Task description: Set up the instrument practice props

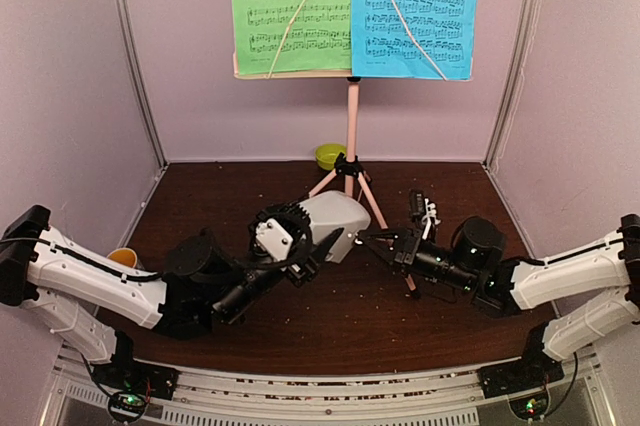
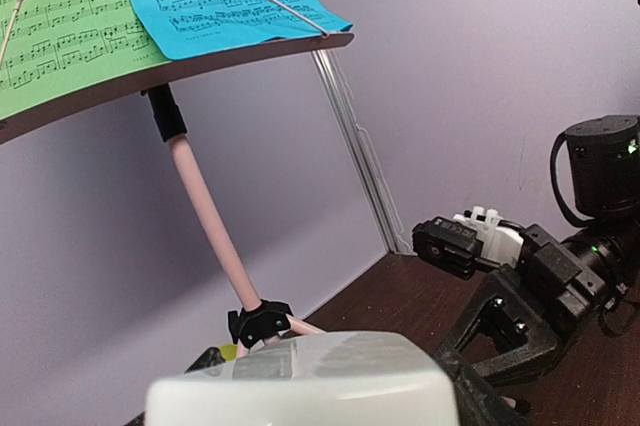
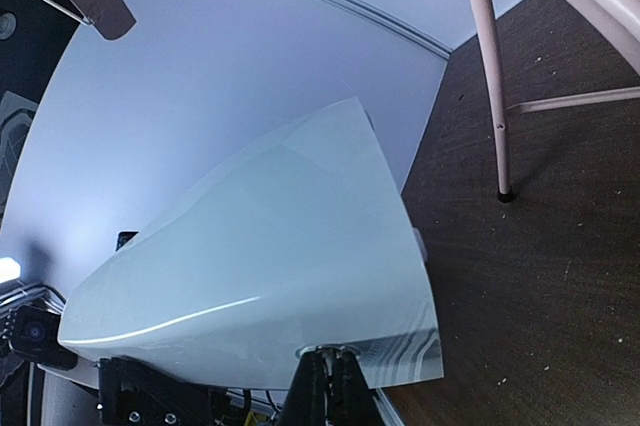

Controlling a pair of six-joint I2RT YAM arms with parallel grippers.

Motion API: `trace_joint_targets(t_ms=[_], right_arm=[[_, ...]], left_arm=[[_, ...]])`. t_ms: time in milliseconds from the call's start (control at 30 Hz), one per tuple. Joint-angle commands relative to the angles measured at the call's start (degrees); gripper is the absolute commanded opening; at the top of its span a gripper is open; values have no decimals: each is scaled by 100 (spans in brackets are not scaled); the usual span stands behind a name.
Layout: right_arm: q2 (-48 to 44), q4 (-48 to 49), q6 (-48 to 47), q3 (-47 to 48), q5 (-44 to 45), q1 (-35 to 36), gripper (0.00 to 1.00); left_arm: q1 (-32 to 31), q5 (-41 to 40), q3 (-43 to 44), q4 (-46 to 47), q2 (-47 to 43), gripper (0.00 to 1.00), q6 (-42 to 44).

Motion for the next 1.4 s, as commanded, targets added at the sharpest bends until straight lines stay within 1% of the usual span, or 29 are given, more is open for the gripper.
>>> trace_joint_targets(t_ms=[0, 200, 300, 400, 433, 500, 600, 667, 767, 867, 1000, 1100, 1267, 1367], right_arm=[[433, 1112, 929, -289, 1146, -495, 0], [331, 970, 886, -373, 1339, -495, 0], [236, 437, 568, -202, 1162, -491, 0], [70, -305, 11, -67, 1125, -485, 22], [14, -526, -166, -34, 1114, -485, 31], [-109, -896, -431, 6, 1085, -482, 44], [-323, -1210, -684, -45, 1107, -473, 59], [-485, -1384, -836, -79, 1138, -464, 66], [-699, -1748, -1177, -55, 1225, -465, 73], [-903, -2160, -1589, 47, 1267, -469, 79], [-1042, -2566, -1974, 170, 1273, -472, 89], [-1081, -2734, -2153, 256, 1188, -477, 99], [-1141, -3091, -2440, 439, 1211, -478, 100], [-1170, -3215, -2580, 524, 1295, -486, 100]], left_arm=[[-177, 32, -17, 805, -274, 10, 282], [-177, -13, 51, 711, -227, 10, 306], [-173, -272, 242, 431, -173, 9, 173], [-100, -545, 579, -299, -72, 9, -143], [-46, -613, 684, -536, -28, 9, -416], [75, -711, 835, -929, -2, 9, -907], [279, -737, 1025, -1524, 21, 9, -1580], [404, -644, 1186, -1882, 103, 9, -1910], [594, -554, 1350, -2219, 272, 9, -2428], [786, -533, 1663, -2858, 488, 7, -3027], [835, -847, 2156, -3687, 842, 7, -3290], [905, -1048, 2572, -4381, 1130, 8, -3836], [939, -1099, 2988, -4989, 1528, 8, -4291], [939, -979, 3008, -4980, 1677, 10, -4373]])
